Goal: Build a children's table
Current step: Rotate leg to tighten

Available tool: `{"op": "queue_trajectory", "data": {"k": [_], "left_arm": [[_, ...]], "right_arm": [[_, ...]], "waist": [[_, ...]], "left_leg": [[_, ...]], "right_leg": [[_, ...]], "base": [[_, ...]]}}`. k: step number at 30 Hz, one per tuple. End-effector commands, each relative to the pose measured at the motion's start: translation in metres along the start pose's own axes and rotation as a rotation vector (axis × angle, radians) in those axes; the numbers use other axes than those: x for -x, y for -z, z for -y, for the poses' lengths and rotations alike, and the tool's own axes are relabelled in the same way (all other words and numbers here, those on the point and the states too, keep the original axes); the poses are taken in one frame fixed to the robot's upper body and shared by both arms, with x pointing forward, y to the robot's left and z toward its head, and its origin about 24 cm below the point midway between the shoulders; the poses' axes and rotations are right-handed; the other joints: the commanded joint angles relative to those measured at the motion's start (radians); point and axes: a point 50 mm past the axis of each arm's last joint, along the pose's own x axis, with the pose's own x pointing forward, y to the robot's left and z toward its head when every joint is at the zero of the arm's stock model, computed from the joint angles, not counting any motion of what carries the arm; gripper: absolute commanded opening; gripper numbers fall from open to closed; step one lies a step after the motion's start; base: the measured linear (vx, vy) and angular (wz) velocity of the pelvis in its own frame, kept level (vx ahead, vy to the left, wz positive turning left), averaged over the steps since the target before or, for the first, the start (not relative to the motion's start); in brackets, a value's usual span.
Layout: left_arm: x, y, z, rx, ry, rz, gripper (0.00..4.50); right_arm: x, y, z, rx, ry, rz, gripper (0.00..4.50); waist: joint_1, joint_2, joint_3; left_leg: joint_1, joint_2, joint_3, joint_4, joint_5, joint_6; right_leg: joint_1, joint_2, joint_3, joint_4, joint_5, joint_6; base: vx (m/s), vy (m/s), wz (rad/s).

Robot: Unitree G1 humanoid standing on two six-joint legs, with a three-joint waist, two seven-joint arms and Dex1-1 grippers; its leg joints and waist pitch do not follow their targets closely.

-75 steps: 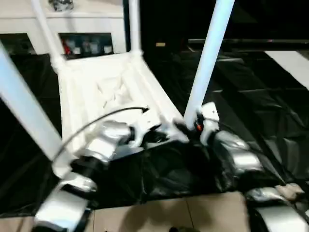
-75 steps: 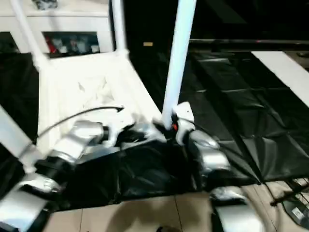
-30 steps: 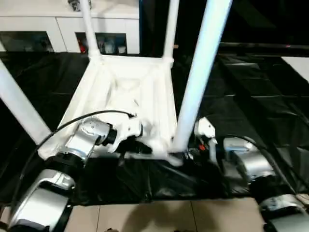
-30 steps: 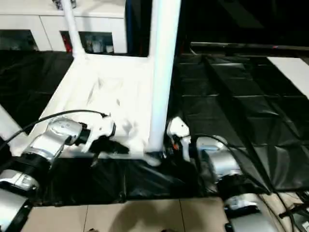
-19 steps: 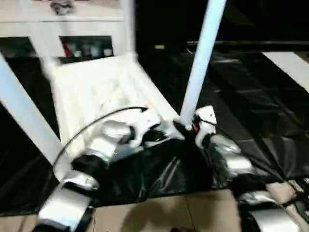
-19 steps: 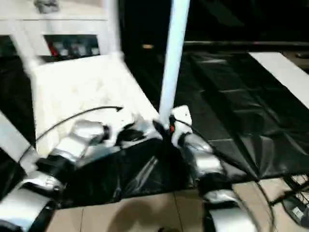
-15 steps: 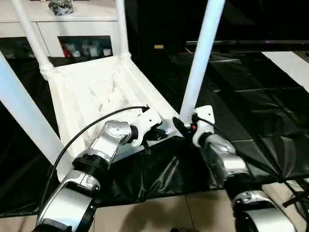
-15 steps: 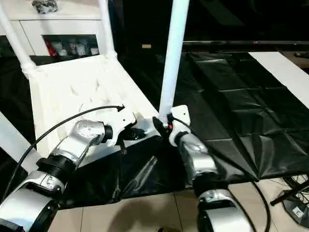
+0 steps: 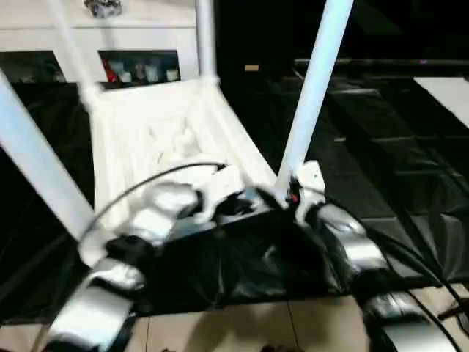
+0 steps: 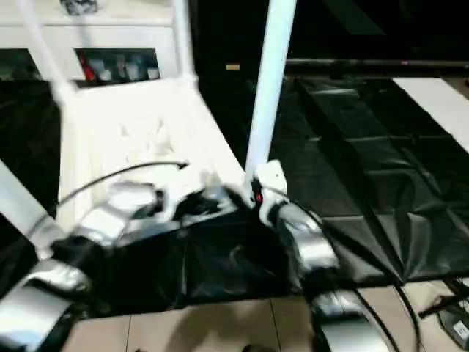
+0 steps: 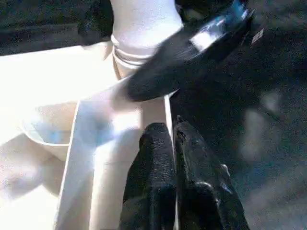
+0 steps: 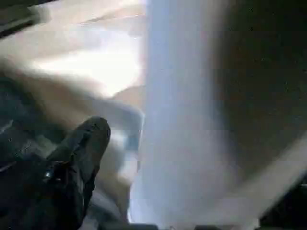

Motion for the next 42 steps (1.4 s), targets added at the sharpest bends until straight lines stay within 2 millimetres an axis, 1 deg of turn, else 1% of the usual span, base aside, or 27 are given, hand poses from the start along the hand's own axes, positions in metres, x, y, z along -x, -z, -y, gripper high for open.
{"op": "queue_trajectory", "data": {"k": [1, 2, 3, 4, 5, 6, 7, 10, 11, 12, 13, 16, 21, 25, 26, 28, 29, 30, 32, 34, 35, 36, 37, 38, 39, 40, 42], "left_arm": [[0.000, -0.005, 0.005, -0.036, 0.099, 0.026, 0.00], [0.002, -0.005, 0.006, -0.034, 0.117, 0.030, 0.00], [0.005, -0.003, 0.006, -0.029, 0.144, 0.026, 0.00], [0.007, -0.002, 0.006, -0.026, 0.160, 0.021, 0.00], [0.009, 0.000, 0.006, -0.024, 0.174, 0.011, 0.00], [0.013, 0.004, 0.005, -0.031, 0.183, -0.020, 0.00], [0.014, 0.005, 0.005, -0.029, 0.184, -0.032, 0.00], [0.017, 0.008, 0.002, -0.024, 0.173, -0.064, 0.00], [0.017, 0.010, 0.001, -0.009, 0.168, -0.074, 0.00], [0.018, 0.011, 0.001, 0.003, 0.165, -0.081, 0.27], [0.018, 0.011, 0.001, 0.003, 0.165, -0.081, 0.44], [0.019, 0.014, -0.001, 0.010, 0.145, -0.085, 0.57], [0.020, 0.021, -0.001, 0.029, 0.137, -0.112, 0.57], [0.021, 0.024, -0.001, 0.042, 0.140, -0.116, 0.57], [0.020, 0.024, -0.001, 0.048, 0.141, -0.110, 0.41], [0.020, 0.022, -0.001, 0.064, 0.145, -0.076, 0.23], [0.019, 0.020, -0.001, 0.078, 0.163, -0.046, 0.20], [0.019, 0.019, 0.000, 0.089, 0.175, -0.031, 0.12], [0.019, 0.018, 0.000, 0.098, 0.182, -0.007, 0.05], [0.018, 0.016, 0.000, 0.120, 0.187, 0.038, 0.05], [0.018, 0.016, 0.001, 0.128, 0.190, 0.047, 0.05], [0.018, 0.016, 0.001, 0.127, 0.196, 0.049, 0.05], [0.018, 0.017, 0.002, 0.127, 0.200, 0.049, 0.05], [0.018, 0.017, 0.002, 0.127, 0.200, 0.049, 0.05], [0.019, 0.018, 0.003, 0.128, 0.200, 0.048, 0.05], [0.019, 0.019, 0.003, 0.128, 0.199, 0.047, 0.05], [0.019, 0.020, 0.004, 0.136, 0.206, 0.053, 0.00]], "right_arm": [[0.002, -0.007, -0.010, -0.002, -0.149, 0.012, 4.22], [0.004, -0.007, -0.011, -0.001, -0.177, 0.010, 4.22], [0.007, -0.008, -0.013, 0.003, -0.221, 0.002, 4.22], [0.009, -0.008, -0.014, 0.004, -0.246, -0.004, 4.22], [0.011, -0.008, -0.014, 0.009, -0.269, -0.011, 4.22], [0.012, -0.009, -0.013, 0.021, -0.297, -0.025, 4.22], [0.013, -0.009, -0.013, 0.026, -0.296, -0.029, 4.22], [0.013, -0.010, -0.011, 0.032, -0.282, -0.028, 4.22], [0.013, -0.011, -0.010, 0.031, -0.277, -0.026, 4.22], [0.013, -0.012, -0.009, 0.030, -0.274, -0.024, 4.23], [0.013, -0.012, -0.009, 0.030, -0.274, -0.024, 4.23], [0.015, -0.015, -0.008, 0.026, -0.282, -0.029, 4.23], [0.017, -0.016, -0.007, 0.023, -0.290, -0.034, 4.23], [0.018, -0.015, -0.006, 0.036, -0.291, -0.047, 4.23], [0.018, -0.015, -0.005, 0.038, -0.291, -0.051, 4.23], [0.017, -0.014, -0.004, 0.053, -0.291, -0.070, 4.23], [0.016, -0.013, -0.003, 0.071, -0.293, -0.095, 4.23], [0.015, -0.013, -0.002, 0.076, -0.297, -0.104, 4.23], [0.014, -0.013, -0.001, 0.076, -0.302, -0.110, 4.23], [0.013, -0.014, 0.000, 0.075, -0.305, -0.118, 4.23], [0.012, -0.014, 0.001, 0.076, -0.307, -0.122, 4.23], [0.012, -0.014, 0.001, 0.079, -0.313, -0.134, 4.23], [0.011, -0.013, 0.002, 0.080, -0.314, -0.138, 4.23], [0.011, -0.013, 0.002, 0.080, -0.314, -0.138, 4.23], [0.009, -0.014, 0.002, 0.081, -0.325, -0.143, 4.23], [0.009, -0.014, 0.002, 0.082, -0.328, -0.145, 4.23], [0.007, -0.014, 0.002, 0.080, -0.343, -0.151, 3.94]], "waist": [[0.003, 0.003, -0.064], [0.005, 0.004, -0.065], [0.007, 0.005, -0.062], [0.010, 0.002, -0.063], [0.012, 0.004, -0.063], [0.014, 0.004, -0.061], [0.016, 0.004, -0.060], [0.019, 0.001, -0.060], [0.019, 0.001, -0.061], [0.019, 0.000, -0.061], [0.019, 0.000, -0.060], [0.019, -0.001, -0.062], [0.021, -0.003, -0.061], [0.020, -0.003, -0.059], [0.020, -0.003, -0.059], [0.019, -0.004, -0.059], [0.019, -0.003, -0.059], [0.017, -0.004, -0.059], [0.017, -0.003, -0.061], [0.018, -0.002, -0.065], [0.018, -0.005, -0.066], [0.020, -0.004, -0.068], [0.020, -0.006, -0.068], [0.021, -0.005, -0.068], [0.021, -0.009, -0.068], [0.022, -0.009, -0.066], [0.022, -0.010, -0.064]], "left_leg": [[0.003, 0.007, 0.013, -0.060, -0.237, 0.090], [0.002, 0.008, 0.014, -0.059, -0.232, 0.086], [0.003, 0.008, 0.015, -0.060, -0.243, 0.076], [0.005, 0.008, 0.017, -0.059, -0.251, 0.072], [0.006, 0.008, 0.016, -0.060, -0.254, 0.069], [0.005, 0.008, 0.016, -0.060, -0.260, 0.063], [0.007, 0.007, 0.017, -0.060, -0.272, 0.056], [0.007, 0.005, 0.014, -0.061, -0.277, 0.040], [0.007, 0.005, 0.014, -0.061, -0.273, 0.039], [0.004, 0.004, 0.013, -0.062, -0.267, 0.037], [0.005, 0.004, 0.013, -0.062, -0.266, 0.037], [0.004, 0.002, 0.013, -0.061, -0.258, 0.039], [0.004, 0.002, 0.014, -0.059, -0.251, 0.043], [0.007, 0.001, 0.013, -0.060, -0.275, 0.038], [0.007, 0.001, 0.012, -0.061, -0.276, 0.037], [0.008, 0.001, 0.012, -0.061, -0.280, 0.036], [0.009, 0.001, 0.012, -0.060, -0.279, 0.035], [0.006, 0.000, 0.012, -0.060, -0.274, 0.034], [0.008, 0.002, 0.013, -0.059, -0.266, 0.035], [0.005, 0.002, 0.014, -0.057, -0.235, 0.041], [0.005, 0.003, 0.015, -0.056, -0.227, 0.045], [0.004, 0.004, 0.015, -0.055, -0.212, 0.050], [0.003, 0.003, 0.016, -0.053, -0.197, 0.057], [0.003, 0.003, 0.017, -0.053, -0.195, 0.060], [0.003, 0.004, 0.018, -0.052, -0.195, 0.065], [0.002, 0.003, 0.018, -0.053, -0.202, 0.064], [0.003, 0.003, 0.018, -0.053, -0.212, 0.062]], "right_leg": [[0.065, -0.040, 0.034, -0.054, -0.192, -0.229], [0.065, -0.041, 0.034, -0.053, -0.190, -0.232], [0.063, -0.041, 0.034, -0.055, -0.211, -0.230], [0.062, -0.042, 0.035, -0.056, -0.230, -0.226], [0.062, -0.042, 0.034, -0.056, -0.238, -0.224], [0.061, -0.043, 0.035, -0.058, -0.256, -0.219], [0.058, -0.044, 0.035, -0.062, -0.283, -0.209], [0.058, -0.047, 0.036, -0.065, -0.330, -0.186], [0.058, -0.046, 0.036, -0.065, -0.330, -0.183], [0.059, -0.046, 0.036, -0.065, -0.327, -0.180], [0.058, -0.045, 0.036, -0.065, -0.328, -0.179], [0.060, -0.044, 0.035, -0.065, -0.327, -0.173], [0.060, -0.044, 0.034, -0.065, -0.326, -0.172], [0.058, -0.045, 0.033, -0.071, -0.379, -0.161], [0.058, -0.046, 0.033, -0.071, -0.383, -0.160], [0.057, -0.046, 0.033, -0.073, -0.398, -0.155], [0.056, -0.046, 0.033, -0.073, -0.398, -0.158], [0.058, -0.045, 0.032, -0.072, -0.393, -0.163], [0.058, -0.045, 0.034, -0.070, -0.368, -0.169], [0.062, -0.044, 0.034, -0.059, -0.297, -0.196], [0.062, -0.044, 0.034, -0.058, -0.277, -0.204], [0.063, -0.043, 0.034, -0.052, -0.239, -0.216], [0.065, -0.042, 0.034, -0.048, -0.209, -0.225], [0.065, -0.043, 0.034, -0.048, -0.203, -0.228], [0.065, -0.043, 0.034, -0.048, -0.203, -0.229], [0.065, -0.045, 0.034, -0.050, -0.226, -0.226], [0.065, -0.046, 0.034, -0.053, -0.262, -0.214]], "base": [[0.000, 0.000, 0.00], [0.000, 0.000, 0.00], [0.000, 0.000, 0.00], [0.000, 0.000, 0.00], [0.000, 0.000, 0.00], [0.000, 0.000, 0.00], [0.000, 0.000, 0.00], [0.000, 0.000, 0.00], [0.000, 0.000, 0.00], [0.000, 0.000, 0.00], [0.000, 0.000, 0.00], [0.000, 0.000, 0.00], [0.000, 0.000, 0.00], [0.000, 0.000, 0.00], [0.000, 0.000, 0.00], [0.000, 0.000, 0.00], [0.000, 0.000, 0.00], [0.000, 0.000, 0.00], [0.000, 0.000, 0.00], [0.000, 0.000, 0.00], [0.000, 0.000, 0.00], [0.000, 0.000, 0.00], [0.000, 0.000, 0.00], [0.000, 0.000, 0.00], [0.000, 0.000, 0.00], [0.000, 0.000, 0.00], [0.000, 0.000, 0.00]]}}
